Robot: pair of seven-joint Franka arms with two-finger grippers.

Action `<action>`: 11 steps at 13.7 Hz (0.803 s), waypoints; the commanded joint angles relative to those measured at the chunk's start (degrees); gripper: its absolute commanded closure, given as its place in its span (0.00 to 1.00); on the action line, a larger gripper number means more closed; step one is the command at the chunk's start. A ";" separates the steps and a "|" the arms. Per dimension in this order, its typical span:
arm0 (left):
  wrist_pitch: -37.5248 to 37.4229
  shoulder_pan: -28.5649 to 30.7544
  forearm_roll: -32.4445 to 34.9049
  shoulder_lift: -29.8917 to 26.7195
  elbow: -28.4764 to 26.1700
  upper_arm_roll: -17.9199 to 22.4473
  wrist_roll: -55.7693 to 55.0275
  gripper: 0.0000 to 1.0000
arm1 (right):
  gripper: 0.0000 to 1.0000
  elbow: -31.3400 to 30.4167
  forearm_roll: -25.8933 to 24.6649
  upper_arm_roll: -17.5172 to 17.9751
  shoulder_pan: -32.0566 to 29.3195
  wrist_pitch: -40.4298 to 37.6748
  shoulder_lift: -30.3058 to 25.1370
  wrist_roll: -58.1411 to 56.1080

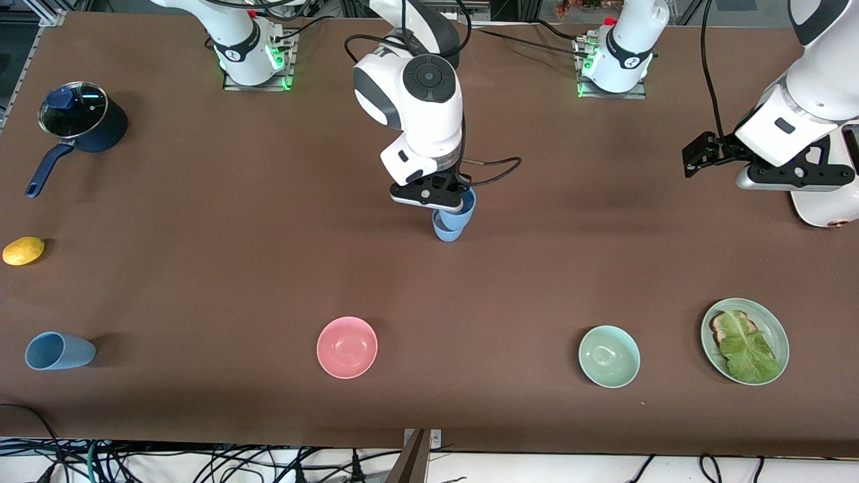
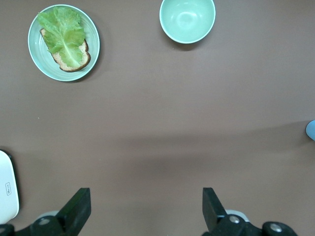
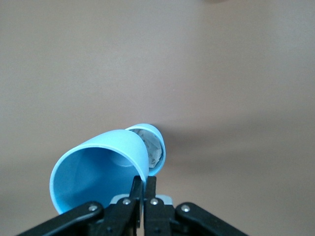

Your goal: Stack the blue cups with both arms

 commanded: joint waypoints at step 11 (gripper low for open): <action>-1.62 -0.51 -0.48 0.14 0.73 0.15 -1.39 0.00 | 0.00 -2.32 -0.85 -0.05 0.11 1.52 -0.27 -0.13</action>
